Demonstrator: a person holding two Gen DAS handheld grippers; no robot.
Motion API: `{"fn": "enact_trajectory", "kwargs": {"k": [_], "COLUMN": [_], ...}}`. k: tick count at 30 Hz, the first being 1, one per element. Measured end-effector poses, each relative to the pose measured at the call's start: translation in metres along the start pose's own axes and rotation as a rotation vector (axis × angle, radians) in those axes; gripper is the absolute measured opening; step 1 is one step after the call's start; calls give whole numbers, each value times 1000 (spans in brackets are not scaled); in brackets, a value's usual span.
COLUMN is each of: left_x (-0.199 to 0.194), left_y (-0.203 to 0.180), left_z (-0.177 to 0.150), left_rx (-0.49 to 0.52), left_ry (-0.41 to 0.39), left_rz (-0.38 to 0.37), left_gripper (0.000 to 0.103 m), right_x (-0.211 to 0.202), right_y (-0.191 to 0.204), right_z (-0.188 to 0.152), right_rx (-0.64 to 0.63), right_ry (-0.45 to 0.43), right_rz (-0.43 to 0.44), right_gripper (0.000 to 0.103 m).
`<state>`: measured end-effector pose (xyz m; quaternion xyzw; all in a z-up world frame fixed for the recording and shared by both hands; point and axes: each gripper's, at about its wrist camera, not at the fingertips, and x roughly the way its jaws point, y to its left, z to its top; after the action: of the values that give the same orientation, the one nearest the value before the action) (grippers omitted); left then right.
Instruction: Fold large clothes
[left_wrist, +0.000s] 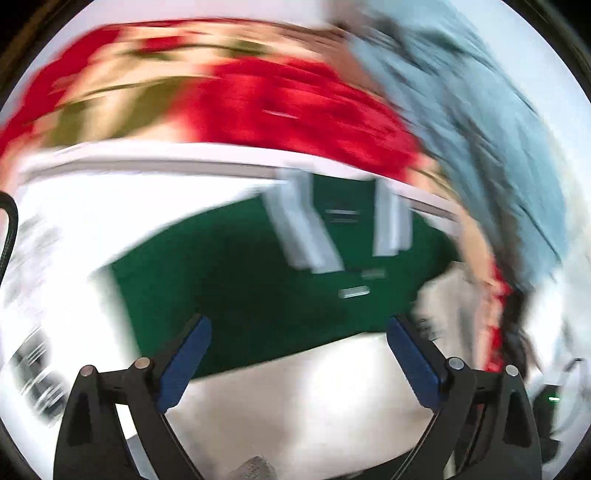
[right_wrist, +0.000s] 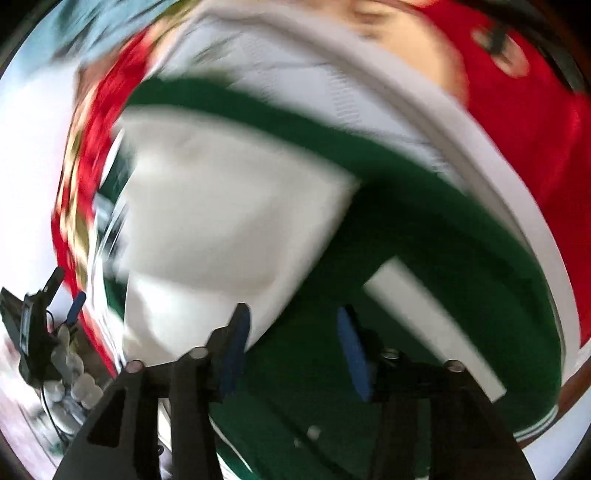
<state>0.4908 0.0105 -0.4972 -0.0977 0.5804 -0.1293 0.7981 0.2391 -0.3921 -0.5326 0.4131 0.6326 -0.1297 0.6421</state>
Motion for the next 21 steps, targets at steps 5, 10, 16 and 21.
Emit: {"fn": "enact_trajectory", "kwargs": {"k": [5,10,16,21], "left_x": [-71,-109,-131,-139], "left_y": [124,229,294,316], "left_z": [-83,-187,-271,-292], "left_rx": [-283,-573,-809,-910], "left_ry": [-40,12,-2,-68], "left_rz": [291,471,485,411], "left_gripper": [97,97,97,97], "right_x": [32,109,189,185], "right_y": [138,262,339,367], "right_z": [-50,-119,-174,-168], "right_rx": [-381,-728,-925,-878], "right_ry": [81,154,64,-89], "right_rz": [-15,-66,-262,-285], "right_gripper": [60,77,46,14]}}
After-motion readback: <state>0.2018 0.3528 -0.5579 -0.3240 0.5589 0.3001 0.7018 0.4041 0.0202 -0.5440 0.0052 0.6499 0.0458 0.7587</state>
